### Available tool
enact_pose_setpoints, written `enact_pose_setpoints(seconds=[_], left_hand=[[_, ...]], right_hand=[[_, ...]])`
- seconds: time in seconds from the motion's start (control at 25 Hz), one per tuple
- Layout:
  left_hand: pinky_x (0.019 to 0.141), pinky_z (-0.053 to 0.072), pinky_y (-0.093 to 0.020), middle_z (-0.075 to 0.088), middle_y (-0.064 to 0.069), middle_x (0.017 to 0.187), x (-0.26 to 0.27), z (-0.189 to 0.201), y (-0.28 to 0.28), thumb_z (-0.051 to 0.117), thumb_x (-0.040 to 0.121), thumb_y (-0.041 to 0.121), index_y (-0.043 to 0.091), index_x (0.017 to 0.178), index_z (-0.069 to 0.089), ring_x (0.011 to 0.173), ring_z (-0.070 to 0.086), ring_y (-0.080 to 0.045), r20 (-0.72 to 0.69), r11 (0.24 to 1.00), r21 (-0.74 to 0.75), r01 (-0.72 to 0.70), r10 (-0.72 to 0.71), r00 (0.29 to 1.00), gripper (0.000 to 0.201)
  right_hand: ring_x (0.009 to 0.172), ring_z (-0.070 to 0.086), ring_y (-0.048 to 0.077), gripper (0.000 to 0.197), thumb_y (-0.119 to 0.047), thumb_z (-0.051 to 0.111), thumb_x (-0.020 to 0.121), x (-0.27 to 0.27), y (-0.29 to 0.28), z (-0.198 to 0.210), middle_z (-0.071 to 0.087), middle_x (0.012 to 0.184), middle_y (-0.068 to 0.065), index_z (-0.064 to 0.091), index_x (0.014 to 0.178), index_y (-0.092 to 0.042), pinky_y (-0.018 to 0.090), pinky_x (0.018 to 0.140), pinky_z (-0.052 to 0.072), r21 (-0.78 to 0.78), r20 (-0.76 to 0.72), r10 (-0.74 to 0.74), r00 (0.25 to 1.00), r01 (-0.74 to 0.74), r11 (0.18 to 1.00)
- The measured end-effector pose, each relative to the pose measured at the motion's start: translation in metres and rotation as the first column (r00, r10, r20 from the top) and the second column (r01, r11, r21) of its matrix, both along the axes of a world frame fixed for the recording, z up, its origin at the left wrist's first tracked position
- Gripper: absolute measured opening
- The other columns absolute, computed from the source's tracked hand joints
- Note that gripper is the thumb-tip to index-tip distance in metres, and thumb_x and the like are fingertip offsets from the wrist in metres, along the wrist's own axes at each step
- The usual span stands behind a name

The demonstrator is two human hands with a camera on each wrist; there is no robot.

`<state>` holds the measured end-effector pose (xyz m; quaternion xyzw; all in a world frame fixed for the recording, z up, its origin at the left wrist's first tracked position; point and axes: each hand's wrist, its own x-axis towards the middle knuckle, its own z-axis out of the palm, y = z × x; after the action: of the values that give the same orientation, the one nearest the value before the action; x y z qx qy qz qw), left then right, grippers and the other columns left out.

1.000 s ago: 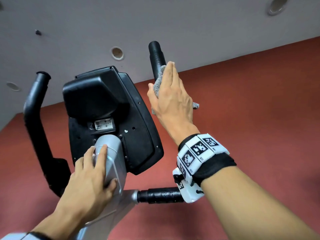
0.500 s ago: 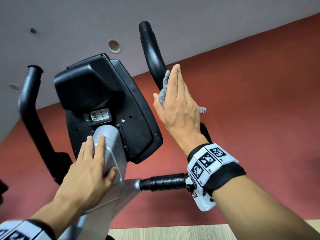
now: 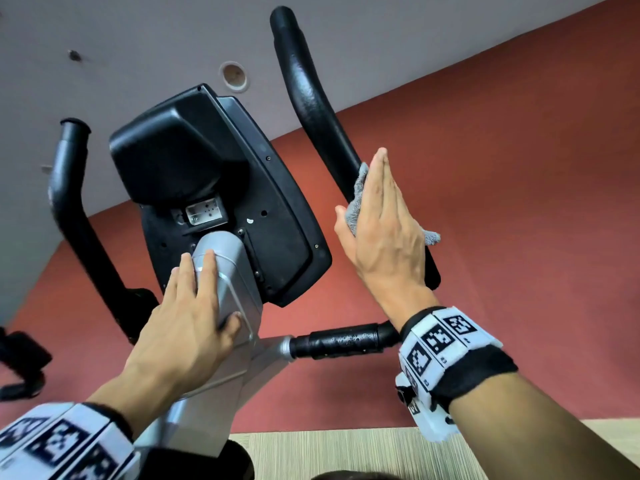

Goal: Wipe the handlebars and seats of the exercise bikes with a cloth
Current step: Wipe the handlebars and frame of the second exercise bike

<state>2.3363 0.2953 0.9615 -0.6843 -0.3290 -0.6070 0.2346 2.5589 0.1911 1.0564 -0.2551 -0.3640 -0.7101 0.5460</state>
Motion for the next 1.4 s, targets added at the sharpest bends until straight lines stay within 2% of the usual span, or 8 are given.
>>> enact_pose_setpoints(seconds=[0.32,0.64,0.8,0.88,0.96,1.12,1.28,1.4], left_hand=[[0.122,0.023,-0.045,-0.011,-0.012,0.170,0.000,-0.001,-0.002,0.055,0.100,0.041,0.022,0.162,-0.012,0.158,-0.002,-0.026,0.014,0.999,-0.026,0.027,-0.027,1.000,0.093],[0.122,0.022,-0.045,-0.011,-0.011,0.170,-0.001,0.000,-0.002,0.055,0.100,0.041,0.023,0.162,-0.012,0.158,-0.001,-0.026,0.007,0.999,-0.040,0.033,-0.033,0.999,0.094],[0.122,0.022,-0.045,-0.011,-0.012,0.170,-0.002,0.000,0.000,0.054,0.100,0.041,0.022,0.162,-0.013,0.158,-0.001,-0.027,0.004,0.999,-0.031,0.032,-0.032,0.999,0.093],[0.122,0.022,-0.044,-0.010,-0.013,0.170,-0.001,0.001,0.000,0.054,0.100,0.042,0.022,0.162,-0.013,0.158,0.000,-0.028,0.005,0.999,-0.030,0.028,-0.028,1.000,0.093],[0.122,0.022,-0.044,-0.010,-0.013,0.170,-0.001,0.001,0.000,0.054,0.100,0.042,0.022,0.162,-0.012,0.157,0.001,-0.029,0.005,0.999,-0.029,0.032,-0.032,0.999,0.093],[0.122,0.022,-0.045,-0.010,-0.014,0.170,-0.002,0.000,-0.001,0.054,0.100,0.042,0.022,0.162,-0.013,0.157,0.001,-0.029,0.002,0.999,-0.030,0.028,-0.028,1.000,0.093],[0.120,0.026,-0.047,-0.008,-0.013,0.170,-0.001,0.000,-0.002,0.055,0.100,0.042,0.021,0.162,-0.010,0.157,0.003,-0.030,0.005,0.999,-0.034,0.013,-0.013,1.000,0.093],[0.118,0.028,-0.049,-0.008,-0.013,0.170,0.000,0.000,-0.002,0.055,0.099,0.042,0.021,0.162,-0.009,0.157,0.004,-0.030,0.007,0.999,-0.036,-0.001,0.001,1.000,0.092]], right_hand=[[0.145,0.043,0.036,0.074,-0.034,0.058,0.103,0.003,-0.001,-0.007,0.032,0.159,0.031,0.027,0.153,0.012,0.041,0.114,0.044,-0.020,0.016,-0.073,0.997,0.074,0.997],[0.143,0.046,0.034,0.079,-0.042,0.056,0.102,0.008,0.003,-0.012,0.032,0.160,0.028,0.028,0.152,0.012,0.041,0.109,0.049,-0.018,-0.002,-0.021,1.000,0.021,1.000],[0.150,0.034,0.032,0.075,-0.043,0.051,0.103,0.047,0.018,-0.042,0.025,0.164,0.025,0.030,0.153,0.009,0.043,0.123,0.032,-0.107,0.004,-0.020,1.000,0.020,0.994],[0.141,0.041,0.032,0.066,-0.043,0.045,0.105,0.053,0.017,-0.051,0.038,0.154,0.025,0.039,0.146,0.009,0.040,0.118,0.036,-0.124,0.046,0.074,0.996,-0.068,0.990],[0.112,0.047,0.026,0.054,-0.039,0.045,0.106,0.049,0.007,-0.052,0.048,0.128,0.020,0.048,0.135,0.007,0.031,0.097,0.044,-0.058,0.084,0.178,0.980,-0.173,0.983],[0.093,0.041,0.006,0.042,-0.018,0.058,0.102,0.043,-0.015,-0.043,0.045,0.113,0.009,0.043,0.130,0.009,0.005,0.085,0.034,-0.056,0.138,0.409,0.902,-0.405,0.913],[0.095,0.037,0.016,0.035,-0.034,0.050,0.105,0.049,-0.012,-0.035,0.045,0.113,0.016,0.050,0.111,0.000,0.026,0.087,0.033,0.005,0.015,0.316,0.949,-0.316,0.949],[0.108,0.035,0.025,0.043,-0.047,0.042,0.104,0.055,-0.006,-0.032,0.039,0.127,0.016,0.053,0.112,-0.006,0.030,0.093,0.030,-0.031,-0.140,0.289,0.947,-0.296,0.955]])
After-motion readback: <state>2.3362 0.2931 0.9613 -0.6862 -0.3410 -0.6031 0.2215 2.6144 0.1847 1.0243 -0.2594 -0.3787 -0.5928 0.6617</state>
